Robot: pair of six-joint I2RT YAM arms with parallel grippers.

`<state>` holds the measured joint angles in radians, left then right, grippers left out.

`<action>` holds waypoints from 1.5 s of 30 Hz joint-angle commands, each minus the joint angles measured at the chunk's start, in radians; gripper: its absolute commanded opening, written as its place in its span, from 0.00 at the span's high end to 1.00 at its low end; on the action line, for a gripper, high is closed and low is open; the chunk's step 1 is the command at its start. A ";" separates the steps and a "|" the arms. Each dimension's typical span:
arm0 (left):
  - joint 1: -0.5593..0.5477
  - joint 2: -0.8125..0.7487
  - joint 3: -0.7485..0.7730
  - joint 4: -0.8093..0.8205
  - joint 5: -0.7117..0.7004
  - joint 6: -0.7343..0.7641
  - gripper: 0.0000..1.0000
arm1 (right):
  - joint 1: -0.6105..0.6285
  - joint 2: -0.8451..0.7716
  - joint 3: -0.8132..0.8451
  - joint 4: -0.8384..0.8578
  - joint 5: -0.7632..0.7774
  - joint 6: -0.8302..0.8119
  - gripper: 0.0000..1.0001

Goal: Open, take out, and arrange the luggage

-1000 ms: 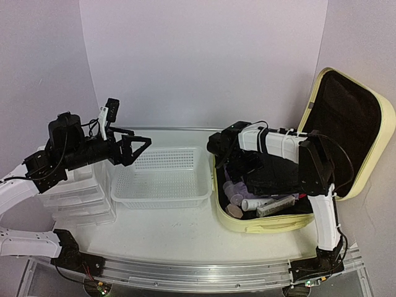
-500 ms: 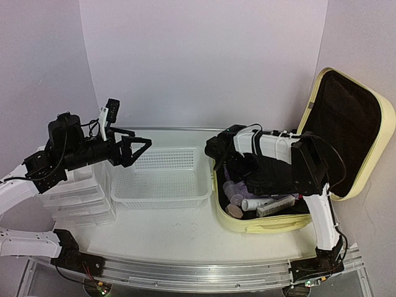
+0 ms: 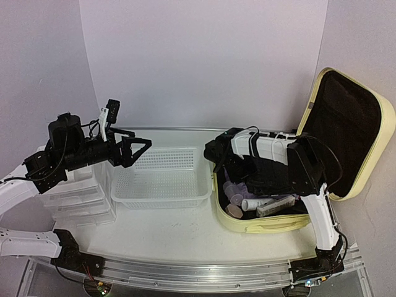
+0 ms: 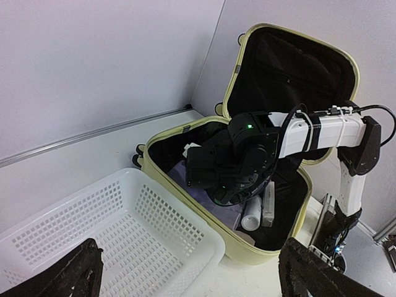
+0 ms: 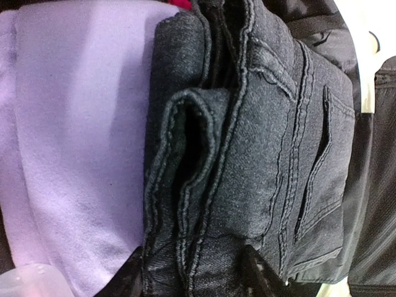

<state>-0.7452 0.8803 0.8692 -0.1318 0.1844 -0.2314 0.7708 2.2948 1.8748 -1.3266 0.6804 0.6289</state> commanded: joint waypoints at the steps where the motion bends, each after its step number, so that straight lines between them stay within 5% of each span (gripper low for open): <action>1: 0.001 -0.002 0.014 0.005 -0.007 0.018 0.01 | -0.002 -0.024 0.009 -0.018 0.043 0.018 0.60; 7: 0.001 0.008 0.039 -0.026 -0.007 0.025 0.01 | -0.004 -0.043 -0.008 -0.014 0.048 0.026 0.72; 14: 0.001 0.043 0.084 -0.090 -0.038 0.021 0.01 | -0.007 -0.103 -0.033 0.029 0.049 -0.008 1.00; 22: 0.000 0.093 0.117 -0.099 -0.034 -0.036 0.01 | -0.032 -0.276 -0.150 0.139 -0.023 -0.092 1.00; 30: 0.000 0.209 0.200 -0.150 -0.057 -0.163 0.03 | -0.153 -0.554 -0.404 0.403 -0.427 -0.190 1.00; 34: 0.000 0.326 0.276 -0.189 -0.030 -0.280 0.07 | -0.235 -0.700 -0.566 0.577 -0.659 -0.222 1.00; 45: -0.048 0.700 0.543 -0.196 0.096 -0.671 0.16 | -0.395 -0.874 -0.731 0.726 -0.854 -0.223 1.00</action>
<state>-0.7609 1.4967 1.2903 -0.3351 0.2153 -0.7338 0.4183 1.5135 1.1629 -0.7006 -0.0650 0.4042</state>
